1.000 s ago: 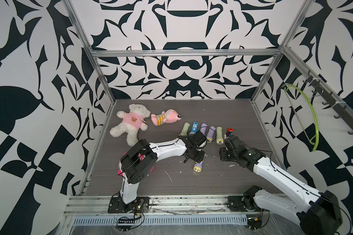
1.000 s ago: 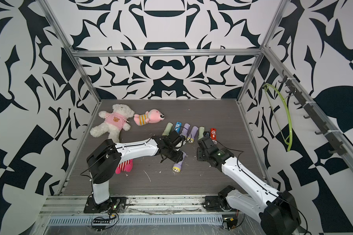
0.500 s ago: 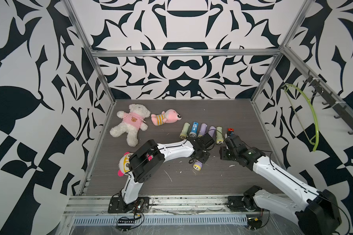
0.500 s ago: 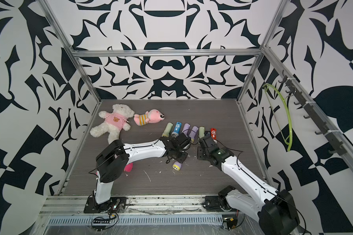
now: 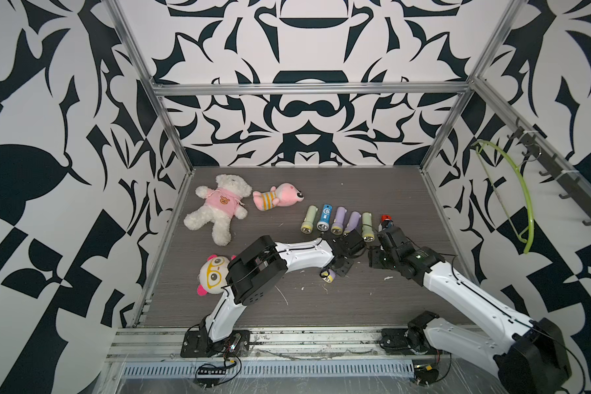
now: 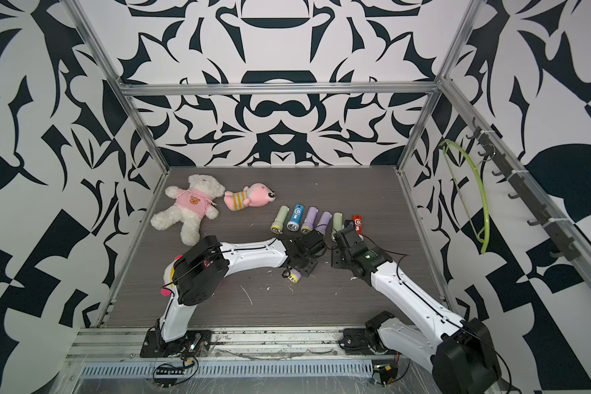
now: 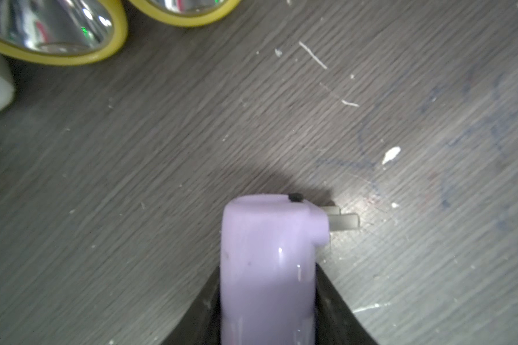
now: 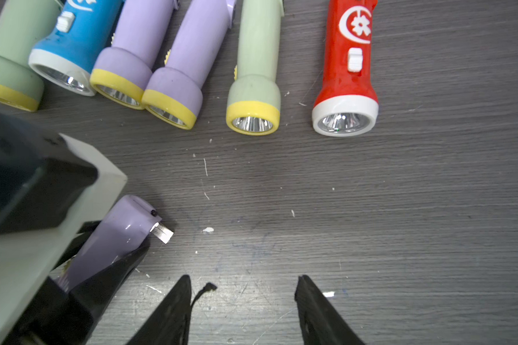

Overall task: Close the plug at the bottom of the flashlight
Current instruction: Pick up the flashlight from the center of the board, then close the plug of the flashlight.

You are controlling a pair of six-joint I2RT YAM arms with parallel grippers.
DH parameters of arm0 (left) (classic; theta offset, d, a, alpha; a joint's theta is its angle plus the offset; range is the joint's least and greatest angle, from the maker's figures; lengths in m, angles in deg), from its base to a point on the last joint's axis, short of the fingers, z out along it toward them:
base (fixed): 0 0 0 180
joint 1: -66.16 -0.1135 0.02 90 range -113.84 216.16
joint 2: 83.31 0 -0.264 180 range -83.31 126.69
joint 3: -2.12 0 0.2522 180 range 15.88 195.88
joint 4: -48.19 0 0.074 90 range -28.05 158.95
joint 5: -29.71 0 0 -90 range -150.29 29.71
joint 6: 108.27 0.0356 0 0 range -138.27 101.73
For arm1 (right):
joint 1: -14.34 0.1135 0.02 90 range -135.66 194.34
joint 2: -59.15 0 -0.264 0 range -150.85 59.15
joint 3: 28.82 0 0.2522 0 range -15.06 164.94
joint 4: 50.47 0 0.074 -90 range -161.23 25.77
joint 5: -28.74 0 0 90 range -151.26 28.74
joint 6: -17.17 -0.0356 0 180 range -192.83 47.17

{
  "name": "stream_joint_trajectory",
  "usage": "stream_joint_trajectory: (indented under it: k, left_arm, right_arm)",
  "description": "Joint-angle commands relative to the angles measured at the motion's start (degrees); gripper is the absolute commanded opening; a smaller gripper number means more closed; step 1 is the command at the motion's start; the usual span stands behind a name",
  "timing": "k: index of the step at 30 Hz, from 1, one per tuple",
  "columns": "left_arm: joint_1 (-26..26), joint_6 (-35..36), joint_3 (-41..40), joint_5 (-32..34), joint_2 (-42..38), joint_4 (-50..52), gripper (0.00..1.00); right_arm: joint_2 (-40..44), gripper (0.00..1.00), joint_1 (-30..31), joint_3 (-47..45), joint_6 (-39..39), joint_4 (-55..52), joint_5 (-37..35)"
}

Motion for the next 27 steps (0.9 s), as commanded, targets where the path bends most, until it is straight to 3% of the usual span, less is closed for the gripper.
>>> stream_joint_trajectory:
  k: [1, 10, 15, 21, 27]
  left_arm:
    - [0.1, -0.2, -2.7, 0.8, 0.7, 1.1, 0.43]
    - [0.1, 1.7, -14.2, -0.7, -15.6, -12.4, 0.39]
    - [-0.1, 6.0, -22.8, -3.0, -26.3, -21.8, 0.35]
    - [-1.2, 12.2, -37.1, -8.7, -41.9, -34.5, 0.35]
    - [-2.0, 16.4, -47.0, -14.2, -59.3, -37.7, 0.38]
  right_arm:
    - [0.3, 0.58, -0.4, 0.0, -0.8, 0.7, 0.0]
    - [3.7, 0.58, -0.8, 0.5, -0.2, 0.2, 0.3]
    - [6.6, 0.58, -1.0, 0.4, 2.5, 2.7, 4.1]
    - [9.6, 0.59, -1.1, 1.5, 8.4, 6.7, 13.4]
    - [11.1, 0.58, -1.1, 4.3, 11.0, 11.4, 28.1]
